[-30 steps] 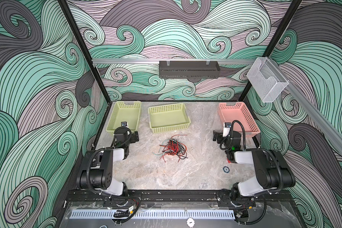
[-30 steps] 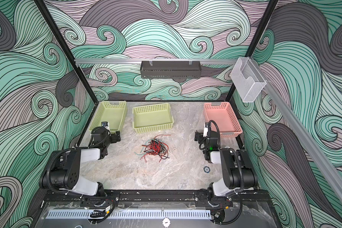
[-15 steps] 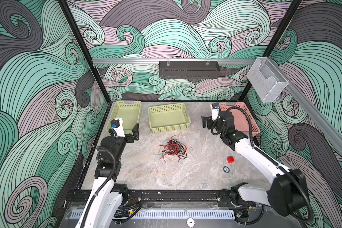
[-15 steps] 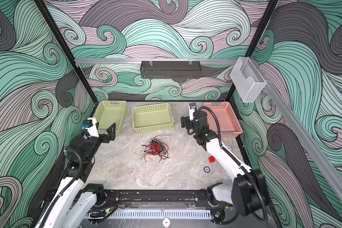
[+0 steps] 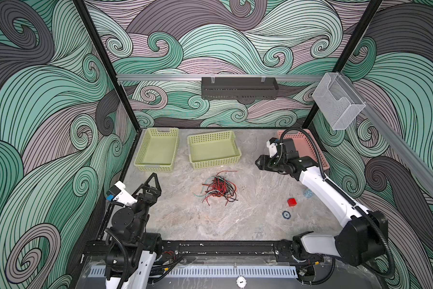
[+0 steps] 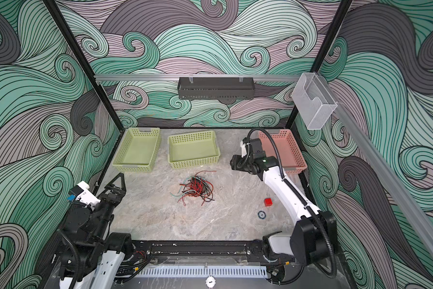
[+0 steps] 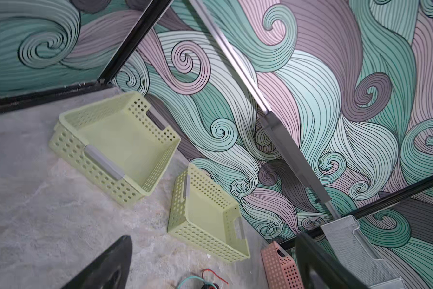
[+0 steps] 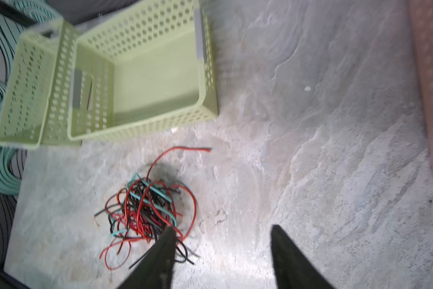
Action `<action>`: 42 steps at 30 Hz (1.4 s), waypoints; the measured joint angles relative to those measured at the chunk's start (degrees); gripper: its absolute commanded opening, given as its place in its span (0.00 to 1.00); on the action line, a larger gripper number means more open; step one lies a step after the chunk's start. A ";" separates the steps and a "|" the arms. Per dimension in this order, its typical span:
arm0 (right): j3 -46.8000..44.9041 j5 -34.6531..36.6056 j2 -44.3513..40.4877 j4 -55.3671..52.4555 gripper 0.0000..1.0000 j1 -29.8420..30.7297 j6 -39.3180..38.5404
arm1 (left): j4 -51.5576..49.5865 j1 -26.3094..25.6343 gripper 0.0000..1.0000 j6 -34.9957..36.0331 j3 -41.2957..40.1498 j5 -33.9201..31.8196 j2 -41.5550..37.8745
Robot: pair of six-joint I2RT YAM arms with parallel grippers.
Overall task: Untangle and sort cables by color
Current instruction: Untie the cable.
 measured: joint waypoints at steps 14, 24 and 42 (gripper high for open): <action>1.70 -7.63 15.58 0.85 0.42 19.50 -4.44 | 9.84 -14.95 0.93 0.83 -3.08 18.78 39.26; 4.11 -5.33 20.39 1.49 0.00 19.61 -6.99 | 12.50 -19.12 0.92 2.29 -1.14 19.23 45.83; 9.68 2.16 1.38 -1.55 0.00 20.79 -6.97 | 10.60 -19.41 0.92 3.28 0.59 16.87 41.62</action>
